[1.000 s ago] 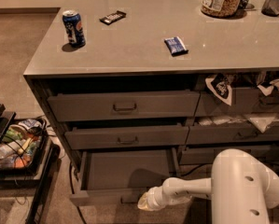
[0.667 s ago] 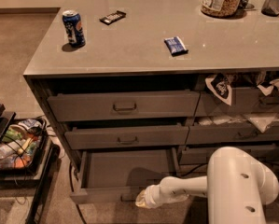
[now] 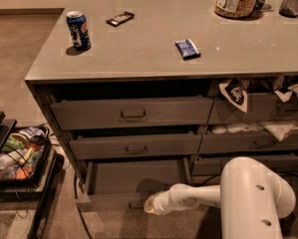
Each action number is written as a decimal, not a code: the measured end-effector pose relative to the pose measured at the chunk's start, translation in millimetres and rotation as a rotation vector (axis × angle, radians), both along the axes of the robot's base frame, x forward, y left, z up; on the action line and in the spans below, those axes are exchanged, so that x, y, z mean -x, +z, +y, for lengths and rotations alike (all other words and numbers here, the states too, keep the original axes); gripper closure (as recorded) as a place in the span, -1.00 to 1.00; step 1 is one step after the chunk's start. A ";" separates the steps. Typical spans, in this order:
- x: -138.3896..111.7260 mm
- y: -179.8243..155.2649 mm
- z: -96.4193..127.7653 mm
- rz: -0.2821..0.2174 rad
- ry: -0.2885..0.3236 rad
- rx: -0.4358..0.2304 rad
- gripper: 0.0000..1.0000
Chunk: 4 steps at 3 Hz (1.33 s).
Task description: Close bottom drawer
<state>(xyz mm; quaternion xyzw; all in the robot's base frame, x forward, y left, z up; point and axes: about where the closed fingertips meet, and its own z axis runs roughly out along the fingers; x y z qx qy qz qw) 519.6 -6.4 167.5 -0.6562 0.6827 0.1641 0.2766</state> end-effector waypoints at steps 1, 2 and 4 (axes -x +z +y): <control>-17.4 4.1 -0.2 -0.031 0.008 -0.002 1.00; -40.5 13.9 5.3 -0.075 0.038 0.003 1.00; -40.6 21.6 8.7 -0.089 0.080 -0.048 1.00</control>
Offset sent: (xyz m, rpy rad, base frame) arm 0.0720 0.0087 0.0284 -0.0110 -0.1344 0.0701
